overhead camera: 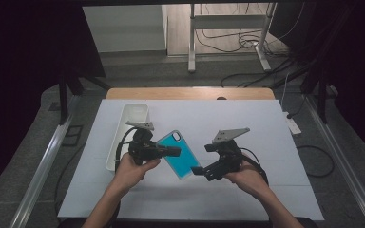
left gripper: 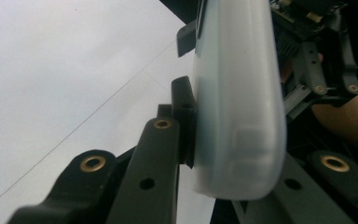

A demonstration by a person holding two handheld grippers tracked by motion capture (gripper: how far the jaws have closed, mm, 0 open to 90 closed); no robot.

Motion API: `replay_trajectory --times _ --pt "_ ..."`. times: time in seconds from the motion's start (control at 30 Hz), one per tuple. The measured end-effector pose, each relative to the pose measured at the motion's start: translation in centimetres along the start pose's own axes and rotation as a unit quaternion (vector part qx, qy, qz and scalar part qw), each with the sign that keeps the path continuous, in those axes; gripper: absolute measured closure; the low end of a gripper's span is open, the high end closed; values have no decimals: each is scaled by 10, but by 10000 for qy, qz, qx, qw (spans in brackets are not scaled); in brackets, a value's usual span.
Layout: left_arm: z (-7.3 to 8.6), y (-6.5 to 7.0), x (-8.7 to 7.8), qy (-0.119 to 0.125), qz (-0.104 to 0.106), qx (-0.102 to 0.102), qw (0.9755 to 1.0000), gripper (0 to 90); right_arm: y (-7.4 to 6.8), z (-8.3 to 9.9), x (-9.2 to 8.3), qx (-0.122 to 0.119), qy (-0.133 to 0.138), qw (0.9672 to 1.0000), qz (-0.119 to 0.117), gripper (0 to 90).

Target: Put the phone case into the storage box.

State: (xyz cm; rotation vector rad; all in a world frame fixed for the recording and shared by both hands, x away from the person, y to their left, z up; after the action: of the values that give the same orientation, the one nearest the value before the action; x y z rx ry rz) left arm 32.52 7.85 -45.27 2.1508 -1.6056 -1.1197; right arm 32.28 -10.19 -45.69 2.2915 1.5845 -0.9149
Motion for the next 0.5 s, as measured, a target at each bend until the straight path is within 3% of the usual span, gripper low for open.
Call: replay_trajectory --times 0.33,0.43,0.5 --pt "-1 8 3 -66 184 171 9997 854 -11 2 12 -87 -282 9990 -323 17" --pt "-2 11 5 -72 249 224 9994 855 -13 1 13 -105 -282 9990 -336 98" --pt "-2 13 5 -96 287 294 9991 854 -12 2 14 -48 -306 9987 -412 212"
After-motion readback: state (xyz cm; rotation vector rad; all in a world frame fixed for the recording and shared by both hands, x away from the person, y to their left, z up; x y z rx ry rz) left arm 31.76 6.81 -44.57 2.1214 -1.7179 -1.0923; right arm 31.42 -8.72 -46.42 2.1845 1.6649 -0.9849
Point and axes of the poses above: each handheld gripper's, and its own axes: x roughly forward along the jaws, z roughly out of its underside, y roughly to its right, the point moved 6 cm from there along x, roughly forward along the jaws, and after that the axes turned 4 degrees about -x, right-handed, at the moved point
